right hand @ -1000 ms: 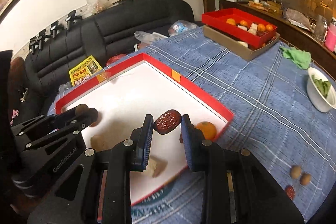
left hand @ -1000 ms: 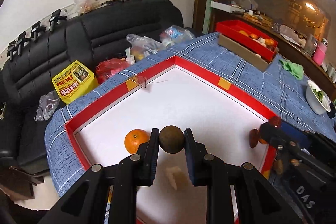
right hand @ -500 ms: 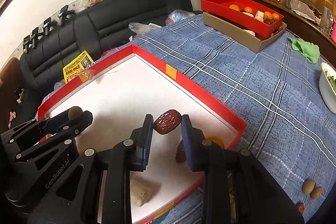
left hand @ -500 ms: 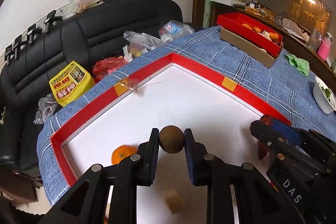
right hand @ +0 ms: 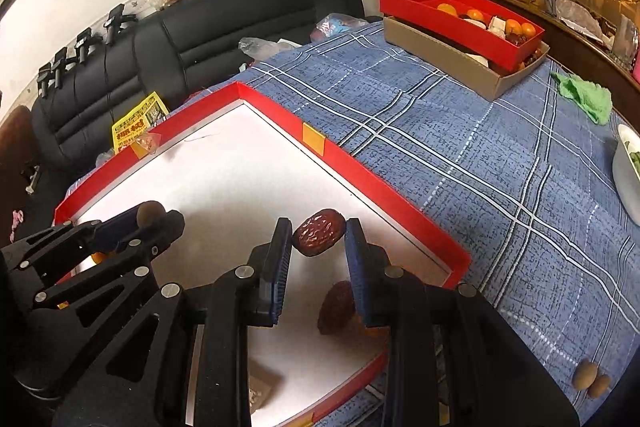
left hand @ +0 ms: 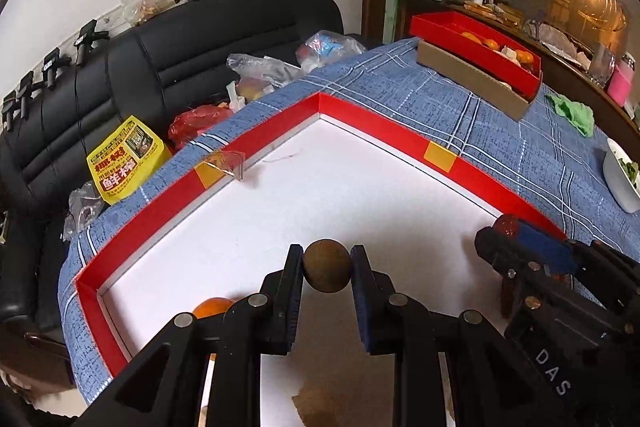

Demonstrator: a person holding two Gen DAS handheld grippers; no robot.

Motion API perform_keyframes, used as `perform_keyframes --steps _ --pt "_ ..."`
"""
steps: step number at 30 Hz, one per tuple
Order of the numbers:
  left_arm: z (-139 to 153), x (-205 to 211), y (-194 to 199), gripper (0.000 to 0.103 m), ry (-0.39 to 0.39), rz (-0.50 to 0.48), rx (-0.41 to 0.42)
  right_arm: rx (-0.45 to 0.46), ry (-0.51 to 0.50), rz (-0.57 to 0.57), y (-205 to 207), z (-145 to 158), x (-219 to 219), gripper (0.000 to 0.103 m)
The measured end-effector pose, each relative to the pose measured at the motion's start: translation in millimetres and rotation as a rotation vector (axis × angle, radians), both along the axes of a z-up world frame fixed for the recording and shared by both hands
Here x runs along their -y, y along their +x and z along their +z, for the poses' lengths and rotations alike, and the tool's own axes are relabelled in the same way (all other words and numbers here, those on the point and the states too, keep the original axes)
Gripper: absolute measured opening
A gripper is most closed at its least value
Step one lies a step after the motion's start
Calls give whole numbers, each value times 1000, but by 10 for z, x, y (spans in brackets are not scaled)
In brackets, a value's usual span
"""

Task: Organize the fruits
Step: 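Carry the red date and brown ball with both tools over the tray, then open both tools to drop the date and ball into the tray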

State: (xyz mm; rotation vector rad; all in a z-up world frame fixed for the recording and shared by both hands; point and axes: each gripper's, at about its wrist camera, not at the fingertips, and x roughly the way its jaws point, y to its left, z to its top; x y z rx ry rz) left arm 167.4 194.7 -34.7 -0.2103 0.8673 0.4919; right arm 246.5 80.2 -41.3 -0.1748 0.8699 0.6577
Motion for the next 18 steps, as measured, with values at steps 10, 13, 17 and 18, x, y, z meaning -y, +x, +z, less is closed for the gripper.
perform_keyframes --steps 10,13,17,18 --pt "-40 -62 -2 22 -15 11 -14 -7 -41 8 -2 -70 -112 26" --pt "-52 -82 -8 22 -19 15 -15 -9 -47 7 4 -74 -120 26" --pt "-48 -91 -15 22 -21 18 -15 -10 -53 9 -4 -75 -135 26" --pt "-43 -93 -19 22 -21 19 -14 -11 -54 9 -5 -79 -143 26"
